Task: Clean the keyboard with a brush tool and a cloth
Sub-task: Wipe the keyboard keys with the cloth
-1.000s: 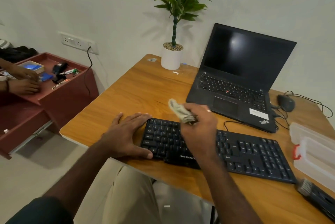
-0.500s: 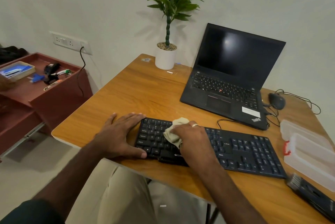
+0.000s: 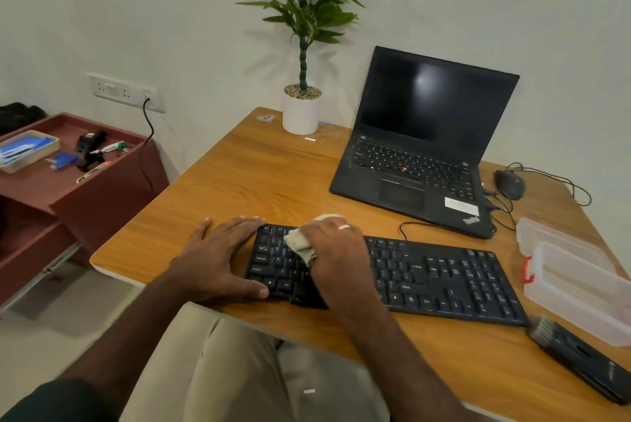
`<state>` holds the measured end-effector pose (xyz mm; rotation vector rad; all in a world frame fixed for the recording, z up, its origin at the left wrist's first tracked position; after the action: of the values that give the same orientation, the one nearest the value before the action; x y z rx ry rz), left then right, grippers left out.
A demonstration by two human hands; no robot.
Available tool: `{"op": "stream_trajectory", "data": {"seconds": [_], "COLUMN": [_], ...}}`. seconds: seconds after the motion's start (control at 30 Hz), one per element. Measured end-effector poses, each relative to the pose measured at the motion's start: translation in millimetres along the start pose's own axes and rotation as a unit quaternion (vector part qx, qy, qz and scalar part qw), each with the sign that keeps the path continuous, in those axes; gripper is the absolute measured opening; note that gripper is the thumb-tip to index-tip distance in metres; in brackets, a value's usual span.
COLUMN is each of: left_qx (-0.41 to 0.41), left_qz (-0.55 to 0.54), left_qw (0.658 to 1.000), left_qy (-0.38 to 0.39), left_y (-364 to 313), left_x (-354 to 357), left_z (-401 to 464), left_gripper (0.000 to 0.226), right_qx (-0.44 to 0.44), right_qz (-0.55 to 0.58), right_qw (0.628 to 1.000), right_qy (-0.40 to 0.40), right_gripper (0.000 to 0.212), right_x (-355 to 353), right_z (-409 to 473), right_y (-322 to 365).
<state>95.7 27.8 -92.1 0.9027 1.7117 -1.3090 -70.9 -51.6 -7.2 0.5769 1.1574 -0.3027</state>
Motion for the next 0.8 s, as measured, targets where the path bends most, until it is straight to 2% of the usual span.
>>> {"op": "stream_trajectory", "data": {"seconds": [0.1, 0.2, 0.3, 0.5, 0.63, 0.7, 0.8], "left_qx": [-0.002, -0.001, -0.001, -0.004, -0.004, -0.003, -0.005], "left_qz": [0.002, -0.002, 0.001, -0.003, -0.002, -0.002, -0.002], "left_qw": [1.000, 1.000, 1.000, 1.000, 1.000, 1.000, 1.000], "left_qy": [-0.001, -0.002, 0.001, 0.001, 0.002, 0.002, 0.007], "left_y": [0, 0, 1, 1, 2, 2, 3], "left_x": [0, 0, 0, 1, 1, 1, 2], "left_z": [0, 0, 0, 1, 2, 2, 2], "left_gripper": [0.127, 0.126, 0.126, 0.127, 0.127, 0.127, 0.128], "right_qx": [-0.056, -0.038, 0.028, 0.161, 0.246, 0.225, 0.146], "right_qz": [-0.016, -0.014, 0.009, -0.044, -0.035, -0.012, -0.004], "right_qw": [0.997, 0.997, 0.997, 0.984, 0.968, 0.974, 0.988], "right_qy": [0.047, 0.073, 0.071, 0.068, 0.027, 0.009, 0.048], "right_gripper": [0.020, 0.022, 0.026, 0.028, 0.036, 0.039, 0.042], "right_x": [29, 24, 6, -36, -55, -53, -34], "right_z": [5, -3, -16, -47, -56, -53, -48], "right_y": [21, 6, -36, -116, -156, -144, -113]}}
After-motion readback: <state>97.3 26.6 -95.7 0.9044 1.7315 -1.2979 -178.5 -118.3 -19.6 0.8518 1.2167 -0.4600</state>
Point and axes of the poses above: each hand's wrist, its own z-axis towards the middle knuckle, its own x-axis out of the palm, y = z × x, the point moved 9 cm from there along z, towards the middle knuckle, and after that the axes turned 8 degrees about y, right-handed, at the moved point
